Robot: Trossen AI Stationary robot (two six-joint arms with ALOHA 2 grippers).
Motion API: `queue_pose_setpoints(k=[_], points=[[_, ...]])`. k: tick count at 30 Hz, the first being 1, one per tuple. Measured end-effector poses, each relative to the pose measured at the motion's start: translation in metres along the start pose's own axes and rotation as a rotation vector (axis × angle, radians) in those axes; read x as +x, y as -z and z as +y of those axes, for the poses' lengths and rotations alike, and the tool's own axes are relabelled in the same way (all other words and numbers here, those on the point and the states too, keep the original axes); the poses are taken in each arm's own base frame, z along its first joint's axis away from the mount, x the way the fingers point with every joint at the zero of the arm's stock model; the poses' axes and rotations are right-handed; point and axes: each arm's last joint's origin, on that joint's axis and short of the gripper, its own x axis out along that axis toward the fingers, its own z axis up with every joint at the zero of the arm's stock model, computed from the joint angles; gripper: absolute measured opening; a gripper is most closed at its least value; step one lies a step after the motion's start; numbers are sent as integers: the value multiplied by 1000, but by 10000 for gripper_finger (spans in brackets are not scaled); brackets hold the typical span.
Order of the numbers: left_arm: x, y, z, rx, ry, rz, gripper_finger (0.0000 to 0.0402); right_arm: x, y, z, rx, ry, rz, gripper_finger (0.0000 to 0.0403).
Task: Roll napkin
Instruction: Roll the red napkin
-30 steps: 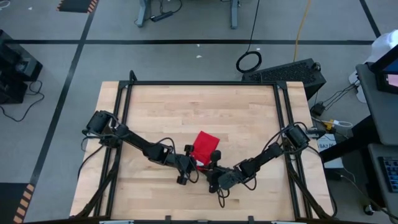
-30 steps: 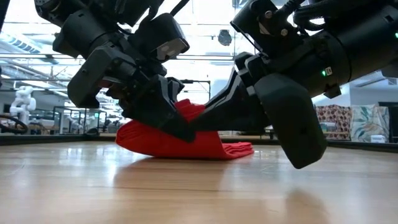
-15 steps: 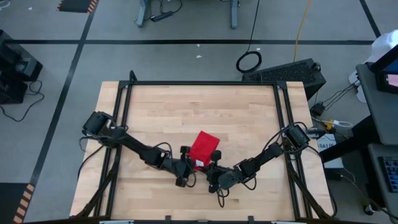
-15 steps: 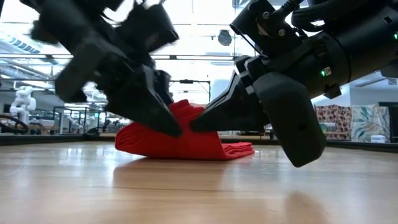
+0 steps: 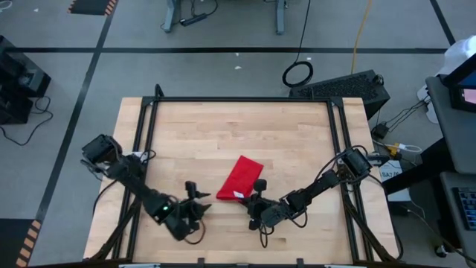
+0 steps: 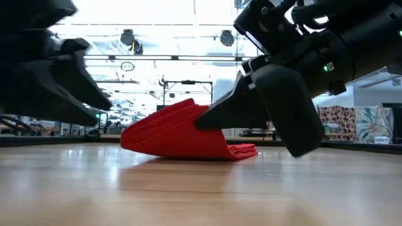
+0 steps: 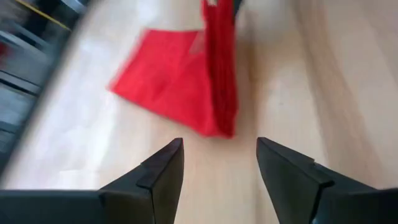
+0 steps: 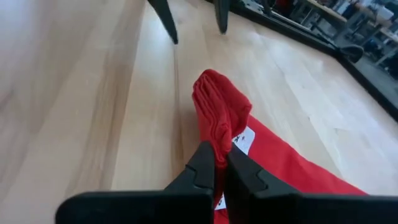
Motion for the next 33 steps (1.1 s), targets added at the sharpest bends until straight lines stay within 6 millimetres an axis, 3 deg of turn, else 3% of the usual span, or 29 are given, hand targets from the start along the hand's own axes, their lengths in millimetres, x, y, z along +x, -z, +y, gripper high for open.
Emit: queue_pose_setpoints(k=[3,7,16,26,33], points=[[-7,9,-8,9,-71,-99,208,0,-1,-2,60,4,1,2],[6,21,-13,58,-86,-105,208,1,-2,-3,114,6,-4,2],[39,18,-11,81,-60,-108,205,0,-3,-3,171,2,-5,2],[50,18,-2,63,-16,-69,143,0,-2,-3,166,2,-2,2],[54,17,2,48,-16,-64,135,0,-2,-3,174,11,-4,2]])
